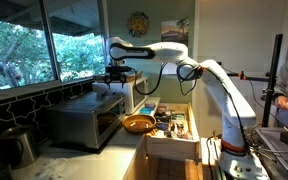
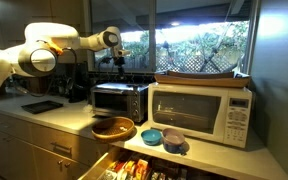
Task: Remove the pen from on top of the grey microwave and put it in the drawer
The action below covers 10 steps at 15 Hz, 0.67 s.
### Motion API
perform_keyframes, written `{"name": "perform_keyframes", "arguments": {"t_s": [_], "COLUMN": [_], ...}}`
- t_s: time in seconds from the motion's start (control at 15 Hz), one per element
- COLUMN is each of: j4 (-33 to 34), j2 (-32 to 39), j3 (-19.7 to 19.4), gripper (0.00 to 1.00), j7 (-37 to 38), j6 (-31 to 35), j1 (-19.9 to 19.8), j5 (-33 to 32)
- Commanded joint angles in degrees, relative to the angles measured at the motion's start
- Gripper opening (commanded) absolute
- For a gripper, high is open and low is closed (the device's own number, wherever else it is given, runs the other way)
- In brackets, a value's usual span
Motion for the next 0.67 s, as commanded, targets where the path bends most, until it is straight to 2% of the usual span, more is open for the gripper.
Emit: {"name": "perform_keyframes", "arguments": {"t_s": [0.0, 0.27, 0.33, 0.53, 0.6], "j4": [10.48, 15.25, 10.30, 12.81, 13.51], "j2": [7.38, 11.35, 8.26, 9.96, 10.67], "j3": [-2.77, -2.41, -2.03, -2.03, -2.24], "gripper": [1.00, 1.00, 1.00, 1.00, 1.00], "j7": [-3.27, -4.78, -3.46, -3.88, -1.96], "j6": [-3.99, 1.25, 0.48, 1.35, 2.79], "j1": [0.63, 0.81, 0.18, 0.65, 0.73], "j5": [-0.14, -1.97, -0.81, -1.38, -1.29]}}
